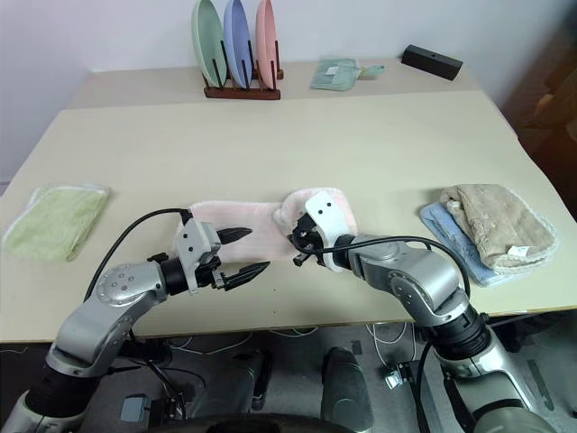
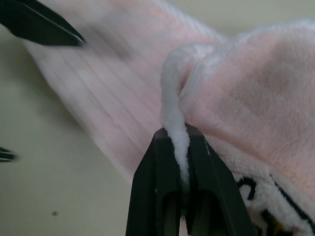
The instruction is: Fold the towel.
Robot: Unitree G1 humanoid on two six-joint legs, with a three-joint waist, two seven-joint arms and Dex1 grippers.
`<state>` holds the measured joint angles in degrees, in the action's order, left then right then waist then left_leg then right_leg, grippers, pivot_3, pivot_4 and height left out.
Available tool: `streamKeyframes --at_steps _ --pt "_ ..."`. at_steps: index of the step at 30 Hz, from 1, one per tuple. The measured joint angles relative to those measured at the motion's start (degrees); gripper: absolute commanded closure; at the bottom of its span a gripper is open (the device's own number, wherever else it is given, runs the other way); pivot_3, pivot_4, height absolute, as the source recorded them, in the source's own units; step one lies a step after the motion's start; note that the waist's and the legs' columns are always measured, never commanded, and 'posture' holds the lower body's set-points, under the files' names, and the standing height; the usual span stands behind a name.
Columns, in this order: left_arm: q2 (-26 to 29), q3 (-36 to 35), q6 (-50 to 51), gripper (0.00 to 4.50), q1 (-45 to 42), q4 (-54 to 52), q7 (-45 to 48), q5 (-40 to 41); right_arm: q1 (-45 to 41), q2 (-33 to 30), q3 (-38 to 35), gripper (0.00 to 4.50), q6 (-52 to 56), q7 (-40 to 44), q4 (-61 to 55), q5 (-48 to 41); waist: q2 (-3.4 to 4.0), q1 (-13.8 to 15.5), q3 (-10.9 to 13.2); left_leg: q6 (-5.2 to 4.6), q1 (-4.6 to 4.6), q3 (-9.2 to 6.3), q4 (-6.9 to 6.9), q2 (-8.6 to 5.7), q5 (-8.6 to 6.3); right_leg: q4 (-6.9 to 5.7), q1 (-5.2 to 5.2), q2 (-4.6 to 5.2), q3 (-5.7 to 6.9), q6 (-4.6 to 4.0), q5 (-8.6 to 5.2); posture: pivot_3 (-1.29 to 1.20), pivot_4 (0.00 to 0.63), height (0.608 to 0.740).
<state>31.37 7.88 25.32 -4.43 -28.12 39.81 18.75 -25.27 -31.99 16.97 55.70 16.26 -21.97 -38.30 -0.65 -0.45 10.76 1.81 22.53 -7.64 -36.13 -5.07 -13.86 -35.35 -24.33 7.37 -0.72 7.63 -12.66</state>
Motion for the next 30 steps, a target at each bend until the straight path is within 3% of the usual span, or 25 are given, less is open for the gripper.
streamKeyframes --at_steps 5,9,12,16,25,30 --pt "0.2 -0.4 0.7 0.66 0.3 -0.2 -0.4 0.3 1.6 -0.1 -2.3 1.64 -0.7 5.5 -1.6 -0.3 0.01 -0.1 0.0 0.0 -0.01 0.01 0.02 0.01 0.0 0.0 0.0 -0.03 0.01 0.01 0.0 0.0 0.15 0.74" --pt "0.9 -4.3 1.6 0.66 1.6 -0.2 -1.2 1.4 2.9 -4.1 -11.0 1.64 -3.6 11.1 -5.8 -2.5 0.0 0.0 0.0 0.0 -0.01 0.03 0.01 0.01 0.0 0.0 0.02 -0.02 0.01 0.01 0.0 0.0 0.15 0.74" --pt "1.2 -6.8 1.8 0.66 1.7 0.0 -1.4 2.1 2.6 -3.8 -16.0 2.58 -4.4 12.2 -5.8 -4.0 0.0 -0.2 0.0 0.0 -0.03 0.08 0.02 0.03 -0.01 0.0 0.03 -0.04 0.03 0.01 0.0 0.0 0.15 0.74" --pt "1.9 -9.7 1.8 0.66 2.0 1.1 -1.5 3.0 -1.7 -2.7 -18.6 4.44 -5.4 12.0 1.5 -2.6 0.0 -0.2 0.0 0.0 -0.06 0.14 0.02 0.02 0.0 0.0 0.02 -0.05 0.02 -0.02 0.03 0.0 0.15 0.74" --pt "2.2 -11.6 1.8 0.66 4.6 1.4 -1.8 3.2 -1.1 2.5 -1.6 4.44 -19.5 18.4 19.1 15.4 0.01 -0.3 0.0 0.01 -0.05 0.17 0.03 0.02 0.0 0.0 -0.01 -0.05 -0.01 -0.02 0.03 0.0 0.15 0.74" --pt "2.2 -13.0 2.1 0.66 7.3 0.1 -2.9 3.3 0.6 3.5 1.2 4.44 -26.7 20.7 20.4 21.8 -0.08 -0.3 -0.1 0.02 -0.12 0.12 0.03 0.04 -0.01 -0.01 0.04 -0.08 -0.03 -0.04 0.04 0.0 0.15 0.74"
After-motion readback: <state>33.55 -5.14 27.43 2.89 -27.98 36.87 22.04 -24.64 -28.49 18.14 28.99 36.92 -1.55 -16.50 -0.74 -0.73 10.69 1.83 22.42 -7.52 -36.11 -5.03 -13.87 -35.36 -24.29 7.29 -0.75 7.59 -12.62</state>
